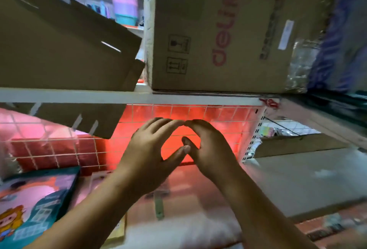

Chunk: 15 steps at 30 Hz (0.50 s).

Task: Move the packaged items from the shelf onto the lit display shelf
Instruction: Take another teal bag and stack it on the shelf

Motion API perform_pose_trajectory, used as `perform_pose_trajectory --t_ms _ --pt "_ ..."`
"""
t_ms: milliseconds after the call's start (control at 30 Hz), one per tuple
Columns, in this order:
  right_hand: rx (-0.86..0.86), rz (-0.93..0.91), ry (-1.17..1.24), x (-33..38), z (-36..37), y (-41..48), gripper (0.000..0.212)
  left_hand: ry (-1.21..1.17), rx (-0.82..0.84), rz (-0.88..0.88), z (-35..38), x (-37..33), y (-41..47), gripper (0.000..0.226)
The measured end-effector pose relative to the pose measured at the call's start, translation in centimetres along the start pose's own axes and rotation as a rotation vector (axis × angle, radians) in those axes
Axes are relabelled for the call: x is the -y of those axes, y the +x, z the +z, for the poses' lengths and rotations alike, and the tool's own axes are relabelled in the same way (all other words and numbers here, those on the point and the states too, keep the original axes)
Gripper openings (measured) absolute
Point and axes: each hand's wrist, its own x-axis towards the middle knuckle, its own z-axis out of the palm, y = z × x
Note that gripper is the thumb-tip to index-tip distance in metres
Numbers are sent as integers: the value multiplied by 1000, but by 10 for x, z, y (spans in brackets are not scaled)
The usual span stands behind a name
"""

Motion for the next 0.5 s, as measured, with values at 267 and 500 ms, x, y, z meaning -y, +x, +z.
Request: perform_pose_trajectory --t_ms 267,500 --pt "-354 83 -152 -56 -189 -53 44 -82 -5 232 53 -141 81 58" --pt "-450 178 -313 -129 -347 -135 40 -162 41 305 116 -283 139 60"
